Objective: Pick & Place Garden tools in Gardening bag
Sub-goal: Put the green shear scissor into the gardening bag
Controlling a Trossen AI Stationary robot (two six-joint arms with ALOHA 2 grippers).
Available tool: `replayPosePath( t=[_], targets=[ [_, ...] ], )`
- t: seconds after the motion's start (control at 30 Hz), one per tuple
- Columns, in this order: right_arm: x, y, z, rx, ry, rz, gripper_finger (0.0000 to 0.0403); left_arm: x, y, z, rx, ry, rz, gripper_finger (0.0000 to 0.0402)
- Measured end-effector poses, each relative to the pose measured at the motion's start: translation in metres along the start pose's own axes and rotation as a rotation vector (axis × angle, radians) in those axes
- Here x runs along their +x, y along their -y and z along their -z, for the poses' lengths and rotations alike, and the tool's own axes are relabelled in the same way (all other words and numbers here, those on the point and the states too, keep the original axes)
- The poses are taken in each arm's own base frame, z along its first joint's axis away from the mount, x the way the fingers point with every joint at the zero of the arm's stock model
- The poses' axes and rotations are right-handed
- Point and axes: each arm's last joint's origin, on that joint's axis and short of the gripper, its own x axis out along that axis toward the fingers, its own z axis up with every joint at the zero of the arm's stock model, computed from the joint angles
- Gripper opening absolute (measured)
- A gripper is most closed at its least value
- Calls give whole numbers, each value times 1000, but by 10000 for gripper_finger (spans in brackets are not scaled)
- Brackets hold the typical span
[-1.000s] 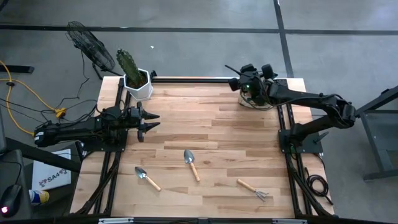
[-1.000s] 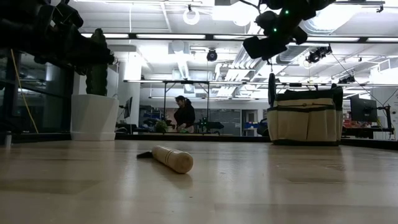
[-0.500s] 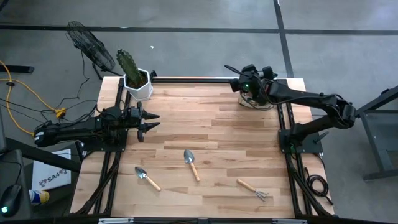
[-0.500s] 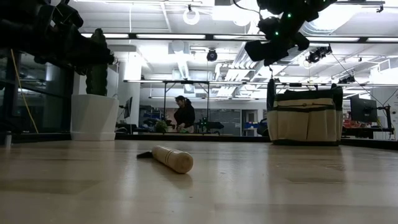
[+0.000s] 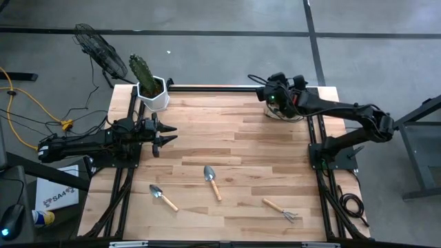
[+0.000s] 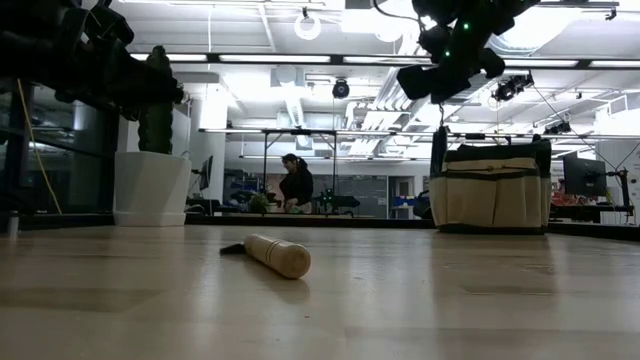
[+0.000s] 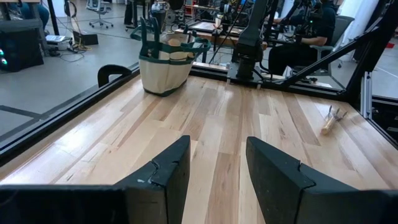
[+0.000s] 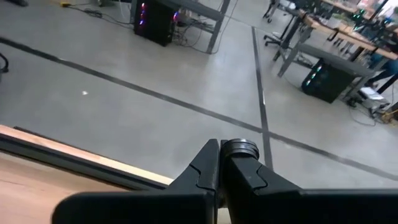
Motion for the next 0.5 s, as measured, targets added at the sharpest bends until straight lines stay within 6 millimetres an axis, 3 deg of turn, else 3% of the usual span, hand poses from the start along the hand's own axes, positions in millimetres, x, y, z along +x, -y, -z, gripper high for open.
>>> replayPosePath(
  t=[0.5],
  targets=[
    [-6,-3,2,16,8,14,4,0,0,0,-29,1,-14,152]
  ],
)
